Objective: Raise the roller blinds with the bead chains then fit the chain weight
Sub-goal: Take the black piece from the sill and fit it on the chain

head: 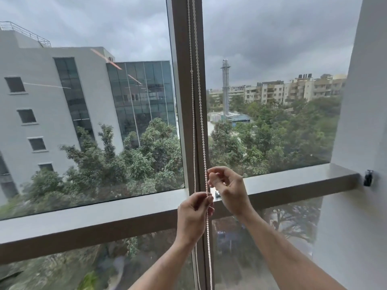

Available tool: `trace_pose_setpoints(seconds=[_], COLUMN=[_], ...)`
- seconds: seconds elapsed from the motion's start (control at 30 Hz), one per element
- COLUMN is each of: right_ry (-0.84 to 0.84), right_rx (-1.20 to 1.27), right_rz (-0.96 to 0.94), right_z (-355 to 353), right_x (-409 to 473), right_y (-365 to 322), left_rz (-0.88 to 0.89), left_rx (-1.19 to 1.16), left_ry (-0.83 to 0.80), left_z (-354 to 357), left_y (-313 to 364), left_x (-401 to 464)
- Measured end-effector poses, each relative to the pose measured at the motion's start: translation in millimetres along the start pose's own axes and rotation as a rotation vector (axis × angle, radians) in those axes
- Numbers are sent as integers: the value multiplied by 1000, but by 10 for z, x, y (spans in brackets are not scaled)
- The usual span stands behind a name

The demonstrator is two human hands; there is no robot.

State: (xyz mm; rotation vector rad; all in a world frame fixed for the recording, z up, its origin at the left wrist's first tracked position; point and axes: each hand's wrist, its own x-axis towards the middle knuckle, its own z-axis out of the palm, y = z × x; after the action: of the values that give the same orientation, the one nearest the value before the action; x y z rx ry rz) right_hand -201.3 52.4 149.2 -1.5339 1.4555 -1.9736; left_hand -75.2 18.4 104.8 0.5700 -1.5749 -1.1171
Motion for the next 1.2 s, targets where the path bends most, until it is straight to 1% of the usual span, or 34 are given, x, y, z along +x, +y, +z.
trace_pose_setpoints(seconds=[0.17, 0.27, 0.4, 0.5, 0.63, 0.8, 0.97, 1.2], right_ry=[67, 103, 144, 139, 84, 36, -81, -54], right_rx=[-52, -129, -222, -263, -340, -391, -482, -522], right_rz=[180, 283, 382, 437, 447, 460, 464, 483], right_z=[-205, -314, -409, -410, -356, -303, -245, -223], right_x=[36, 72, 183, 320, 509, 719, 855, 924], right_y=[679, 1073, 1486, 1704, 1899, 2061, 2167, 2249], left_rz=[-102, -164, -181, -184, -181, -159, -154, -167], left_rx=[1, 10, 44, 3, -76, 35, 102, 109], left_ry=[55, 86, 131, 178, 220, 202, 183, 138], left_z=[77, 120, 168, 215, 231, 226, 229, 268], left_y=[-377, -617, -921, -1049, -1159, -1253, -1261, -1243], left_x=[-104, -181, -285, -336, -344, -373, -443, -519])
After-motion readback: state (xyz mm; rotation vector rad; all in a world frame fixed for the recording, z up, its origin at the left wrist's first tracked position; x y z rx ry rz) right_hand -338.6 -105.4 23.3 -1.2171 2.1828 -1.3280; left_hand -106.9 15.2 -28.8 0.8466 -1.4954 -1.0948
